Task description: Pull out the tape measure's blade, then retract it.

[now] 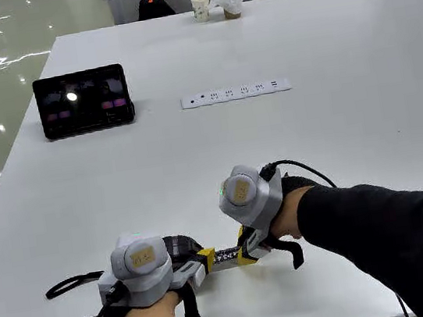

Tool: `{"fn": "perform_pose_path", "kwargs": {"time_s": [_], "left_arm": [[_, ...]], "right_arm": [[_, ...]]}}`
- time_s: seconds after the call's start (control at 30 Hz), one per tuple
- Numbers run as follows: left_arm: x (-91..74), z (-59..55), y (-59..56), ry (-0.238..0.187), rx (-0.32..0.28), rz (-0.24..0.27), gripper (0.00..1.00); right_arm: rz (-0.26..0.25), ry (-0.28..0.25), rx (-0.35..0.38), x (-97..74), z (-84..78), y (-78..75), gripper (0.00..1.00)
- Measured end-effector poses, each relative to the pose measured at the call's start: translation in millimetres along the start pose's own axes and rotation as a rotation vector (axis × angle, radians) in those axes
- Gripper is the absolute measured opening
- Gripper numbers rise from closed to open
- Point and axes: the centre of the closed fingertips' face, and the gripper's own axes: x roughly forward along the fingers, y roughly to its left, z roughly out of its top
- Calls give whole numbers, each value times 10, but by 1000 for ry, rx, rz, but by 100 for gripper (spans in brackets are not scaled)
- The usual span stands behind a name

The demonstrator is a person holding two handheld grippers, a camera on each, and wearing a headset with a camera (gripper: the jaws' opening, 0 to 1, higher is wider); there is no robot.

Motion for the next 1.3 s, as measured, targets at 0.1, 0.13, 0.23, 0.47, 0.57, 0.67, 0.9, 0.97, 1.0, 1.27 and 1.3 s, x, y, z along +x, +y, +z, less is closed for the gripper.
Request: {"fn": "perform_pose_path", "kwargs": {"time_s": [0.1, 0.13, 0.23, 0.47, 0.57, 0.67, 0.9, 0.97, 1.0, 1.27, 1.3], "left_arm": [[1, 0, 0, -1, -2, 0, 63], [1, 1, 0, -1, -3, 0, 63], [0, 0, 1, -1, -5, -1, 63], [-3, -6, 1, -3, -9, -1, 63], [-5, -7, 6, -4, -14, -1, 63], [-5, -7, 8, -4, -16, -2, 63], [-7, -5, 9, -3, -17, -1, 63], [-7, -3, 9, -3, -17, -1, 63], [-7, -3, 8, -3, -17, -1, 63], [-13, -2, 7, -3, -18, 0, 63], [-13, -2, 8, -3, -17, 0, 63]], "right_arm": [[-3, -4, -8, 14, 23, 13, 11], [-3, -6, -12, 17, 29, 13, 11], [-1, -7, -13, 23, 33, 20, 11], [0, -17, -11, 48, 62, 35, 11], [-4, -21, -23, 62, 78, 51, 11], [-4, -23, -22, 66, 90, 48, 11], [-3, -28, -22, 83, 126, 54, 11], [-2, -30, -24, 87, 139, 56, 11], [-2, -31, -24, 86, 148, 58, 11], [-10, -35, -29, 96, 196, 83, 11], [-14, -34, -33, 96, 199, 88, 11]]}}
